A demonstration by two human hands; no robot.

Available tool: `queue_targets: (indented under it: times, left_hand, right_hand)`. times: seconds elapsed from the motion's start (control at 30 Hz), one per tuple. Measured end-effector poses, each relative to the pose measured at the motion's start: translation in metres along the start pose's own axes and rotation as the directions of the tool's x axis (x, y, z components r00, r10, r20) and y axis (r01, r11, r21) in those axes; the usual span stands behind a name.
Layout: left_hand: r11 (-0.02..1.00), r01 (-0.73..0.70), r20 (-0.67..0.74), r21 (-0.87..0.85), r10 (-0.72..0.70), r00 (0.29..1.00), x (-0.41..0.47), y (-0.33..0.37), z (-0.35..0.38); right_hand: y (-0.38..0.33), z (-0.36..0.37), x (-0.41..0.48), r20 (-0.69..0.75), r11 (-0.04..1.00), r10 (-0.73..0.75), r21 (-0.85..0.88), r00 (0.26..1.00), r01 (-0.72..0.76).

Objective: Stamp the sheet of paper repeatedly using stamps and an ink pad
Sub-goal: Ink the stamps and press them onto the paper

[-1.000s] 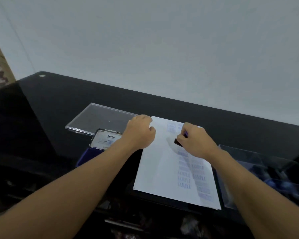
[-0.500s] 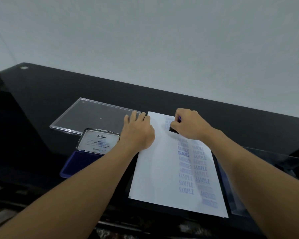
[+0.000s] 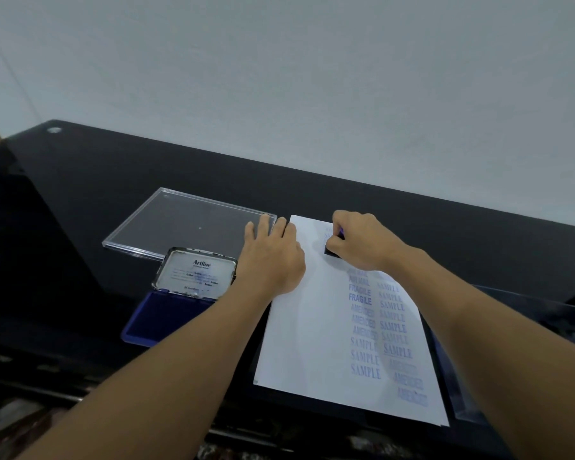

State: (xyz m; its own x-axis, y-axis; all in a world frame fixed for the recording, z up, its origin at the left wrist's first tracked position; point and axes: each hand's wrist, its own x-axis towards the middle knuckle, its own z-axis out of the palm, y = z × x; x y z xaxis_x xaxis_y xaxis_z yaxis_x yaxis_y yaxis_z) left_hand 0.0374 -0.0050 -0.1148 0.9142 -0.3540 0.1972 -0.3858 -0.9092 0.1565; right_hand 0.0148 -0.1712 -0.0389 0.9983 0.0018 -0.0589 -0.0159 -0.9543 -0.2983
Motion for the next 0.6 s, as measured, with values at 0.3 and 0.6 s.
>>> queue_targets:
  times: [0.3, 0.6]
  left_hand:
    - [1.000, 0.001, 0.000, -0.002, -0.001, 1.000, 0.000, 0.000, 0.001]
    - [1.000, 0.009, 0.019, -0.008, -0.009, 1.000, 0.000, 0.002, -0.002]
  right_hand:
    - [-0.003, 0.012, 0.003, -0.023, 1.000, 0.014, -0.005, 1.000, -0.015]
    - [-0.007, 0.019, 0.000, -0.098, 0.998, 0.036, 0.048, 0.994, -0.032]
